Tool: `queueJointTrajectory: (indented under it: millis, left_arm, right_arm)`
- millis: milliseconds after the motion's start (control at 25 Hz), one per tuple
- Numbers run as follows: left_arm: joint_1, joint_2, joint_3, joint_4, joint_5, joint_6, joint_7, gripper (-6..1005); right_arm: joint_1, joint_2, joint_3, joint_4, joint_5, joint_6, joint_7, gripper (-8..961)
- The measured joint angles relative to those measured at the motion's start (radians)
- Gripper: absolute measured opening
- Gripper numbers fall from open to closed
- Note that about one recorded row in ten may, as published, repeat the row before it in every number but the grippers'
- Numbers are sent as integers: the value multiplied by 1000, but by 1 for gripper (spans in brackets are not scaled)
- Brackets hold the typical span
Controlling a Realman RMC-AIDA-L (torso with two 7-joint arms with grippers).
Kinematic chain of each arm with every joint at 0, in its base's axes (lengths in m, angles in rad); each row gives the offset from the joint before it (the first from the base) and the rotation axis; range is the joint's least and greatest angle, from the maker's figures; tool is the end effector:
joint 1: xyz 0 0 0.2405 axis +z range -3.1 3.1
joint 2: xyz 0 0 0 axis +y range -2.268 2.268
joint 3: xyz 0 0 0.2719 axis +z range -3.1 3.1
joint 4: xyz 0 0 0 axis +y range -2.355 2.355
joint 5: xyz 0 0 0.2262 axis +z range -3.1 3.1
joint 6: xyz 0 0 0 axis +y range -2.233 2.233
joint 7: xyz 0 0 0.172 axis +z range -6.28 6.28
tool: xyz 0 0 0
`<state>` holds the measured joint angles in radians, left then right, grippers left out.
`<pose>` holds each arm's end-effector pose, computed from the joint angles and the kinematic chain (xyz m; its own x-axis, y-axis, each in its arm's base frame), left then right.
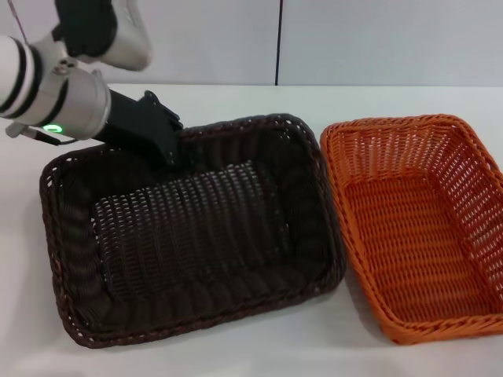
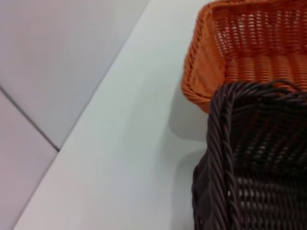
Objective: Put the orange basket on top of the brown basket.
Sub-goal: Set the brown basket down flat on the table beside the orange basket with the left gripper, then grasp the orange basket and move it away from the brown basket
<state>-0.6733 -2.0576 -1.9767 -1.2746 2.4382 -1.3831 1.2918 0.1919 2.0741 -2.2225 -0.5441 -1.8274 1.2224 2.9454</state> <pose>-0.1718 0.4383 0.0047 0.9833 0.1000 -0.1519 0.0257 -0.9032 -0.4283 0.3858 0.3195 0.0139 0.6218 0.1482 -0.7691 -0.7531 0.3826 -0.5352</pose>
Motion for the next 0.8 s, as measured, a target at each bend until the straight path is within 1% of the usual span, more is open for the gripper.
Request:
queueJointTrajectory:
  millis: [40,120,160,400,480,560,640,720,760,800]
  left_arm:
    - [0,0,0,0,0,0,0,299]
    - [8,-1,46,-9,3,23,0,316]
    - [9,-1,52,-10,3,29,0,324]
    - [6,-3,57,-34,-4,69,-16,501]
    - [13,-5,64,-67,-12,91,-18,560]
    - [35,-7,79,-128,-42,138,-18,605]
    - [73,-8,101,-190,-82,218,-22,649]
    - [158,-10,156,-286,-123,381,-49,694]
    - [201,-10,184,-326,-132,468,-71,700]
    - [262,-11,228,-367,-147,599,-96,705]
  right_arm:
    - [0,0,0,0,-1,0,0,775]
    - [0,0,0,-3,-1,0,0,774]
    - [0,0,0,-3,-1,0,0,774]
    - [1,0,5,-5,-1,0,-1,774]
    - [0,0,6,-5,-1,-1,-1,774]
    - [-2,0,6,-5,-1,-1,-2,775]
    - [-7,0,8,-15,0,2,-1,775]
    - [-16,1,9,-40,-1,16,0,775]
    - [-20,0,10,-54,-4,25,1,775]
    - [-26,0,11,-76,-14,34,2,775]
